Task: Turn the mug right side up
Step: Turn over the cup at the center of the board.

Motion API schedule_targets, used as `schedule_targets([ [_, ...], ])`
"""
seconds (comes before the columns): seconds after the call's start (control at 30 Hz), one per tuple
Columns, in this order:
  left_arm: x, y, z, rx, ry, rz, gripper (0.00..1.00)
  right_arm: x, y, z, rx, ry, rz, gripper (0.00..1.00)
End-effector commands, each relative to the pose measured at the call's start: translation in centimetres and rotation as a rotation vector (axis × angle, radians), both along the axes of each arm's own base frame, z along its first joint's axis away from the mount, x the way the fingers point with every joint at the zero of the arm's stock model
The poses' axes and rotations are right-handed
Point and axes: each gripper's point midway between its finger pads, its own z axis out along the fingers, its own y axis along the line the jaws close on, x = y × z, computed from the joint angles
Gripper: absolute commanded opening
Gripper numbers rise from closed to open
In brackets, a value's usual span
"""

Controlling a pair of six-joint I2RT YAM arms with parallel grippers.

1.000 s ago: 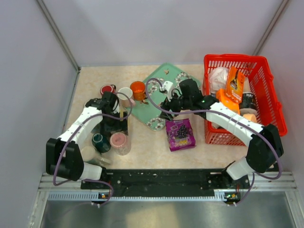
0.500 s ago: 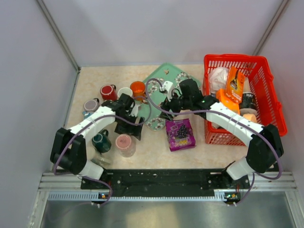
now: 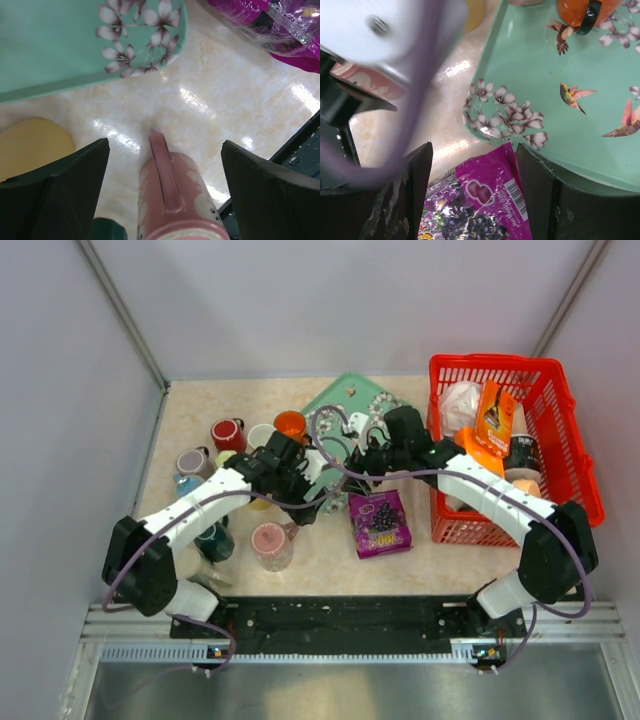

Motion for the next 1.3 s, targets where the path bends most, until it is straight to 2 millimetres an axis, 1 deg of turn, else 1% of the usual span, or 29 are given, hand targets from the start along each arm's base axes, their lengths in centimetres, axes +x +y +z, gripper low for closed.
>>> schedule_targets([
  [0.0, 2.3, 0.4, 5.0, -0.076, -0.201, 0.004, 0.99, 0.9, 0.3, 5.0, 0.144, -0.108, 0.051, 0.68],
  [0.1, 2.1, 1.6, 5.9, -0.07, -0.228, 0.034, 0.99, 0.3, 0.8, 6.8, 0.21, -0.17, 0.114, 0.69],
  [0.17, 2.4, 2.8, 6.5, -0.056, -0.234, 0.08, 0.99, -0.2, 1.2, 7.5, 0.252, -0.212, 0.162, 0.7],
  [0.23, 3.1, 4.2, 7.8, -0.077, -0.236, 0.156, 0.99, -0.5, 1.7, 7.2, 0.258, -0.226, 0.208, 0.71],
  [0.33, 4.3, 7.3, 10.0, -0.141, -0.246, 0.33, 0.98, -0.3, 2.2, 4.8, 0.212, -0.201, 0.285, 0.69],
  [0.37, 4.8, 8.6, 10.9, -0.156, -0.277, 0.381, 0.99, -0.1, 2.6, 3.6, 0.196, -0.189, 0.308, 0.68],
  [0.4, 5.0, 9.7, 11.6, -0.161, -0.309, 0.425, 0.99, 0.0, 2.9, 3.3, 0.191, -0.2, 0.327, 0.68],
  [0.47, 5.4, 11.4, 13.3, -0.183, -0.378, 0.507, 0.99, 0.5, 3.8, 1.6, 0.172, -0.195, 0.366, 0.68],
  [0.5, 5.5, 12.0, 14.3, -0.199, -0.412, 0.539, 0.99, 0.4, 4.3, 0.6, 0.157, -0.202, 0.405, 0.68],
  [0.6, 5.3, 13.9, 16.7, -0.232, -0.48, 0.657, 0.99, -0.9, 6.4, -2.3, 0.077, -0.24, 0.541, 0.68],
  [0.63, 5.2, 14.4, 17.4, -0.251, -0.495, 0.704, 0.99, -1.5, 7.4, -3.0, 0.048, -0.264, 0.586, 0.68],
  [0.7, 4.7, 15.5, 18.1, -0.275, -0.496, 0.768, 0.99, -2.4, 9.0, -4.4, 0.016, -0.272, 0.649, 0.68],
  [0.8, 3.5, 16.8, 18.0, -0.304, -0.45, 0.826, 0.99, -3.6, 10.9, -6.2, -0.002, -0.235, 0.727, 0.68],
  [0.83, 3.0, 16.8, 18.0, -0.315, -0.433, 0.823, 0.99, -4.1, 11.4, -6.8, -0.012, -0.22, 0.756, 0.68],
  [0.9, 1.9, 16.3, 17.9, -0.35, -0.406, 0.793, 0.99, -4.9, 12.1, -8.3, -0.038, -0.194, 0.792, 0.67],
  [0.93, 1.4, 15.8, 18.2, -0.374, -0.406, 0.769, 0.99, -5.3, 12.4, -9.0, -0.049, -0.182, 0.811, 0.67],
  [0.97, 1.2, 16.3, 18.3, -0.386, -0.413, 0.785, 0.99, -5.7, 12.6, -9.5, -0.056, -0.173, 0.825, 0.66],
  [1.03, 0.8, 16.6, 18.2, -0.41, -0.408, 0.814, 0.99, -6.6, 12.8, -11.0, -0.081, -0.164, 0.859, 0.64],
  [1.07, 0.7, 17.0, 17.9, -0.415, -0.401, 0.843, 0.99, -7.0, 12.9, -11.3, -0.091, -0.166, 0.874, 0.63],
  [1.17, 0.7, 18.1, 17.3, -0.41, -0.394, 0.91, 0.98, -8.4, 12.7, -12.0, -0.111, -0.153, 0.907, 0.56],
  [1.27, 0.7, 18.5, 17.1, -0.414, -0.392, 0.935, 0.98, -9.7, 11.6, -11.8, -0.121, -0.1, 0.883, 0.51],
])
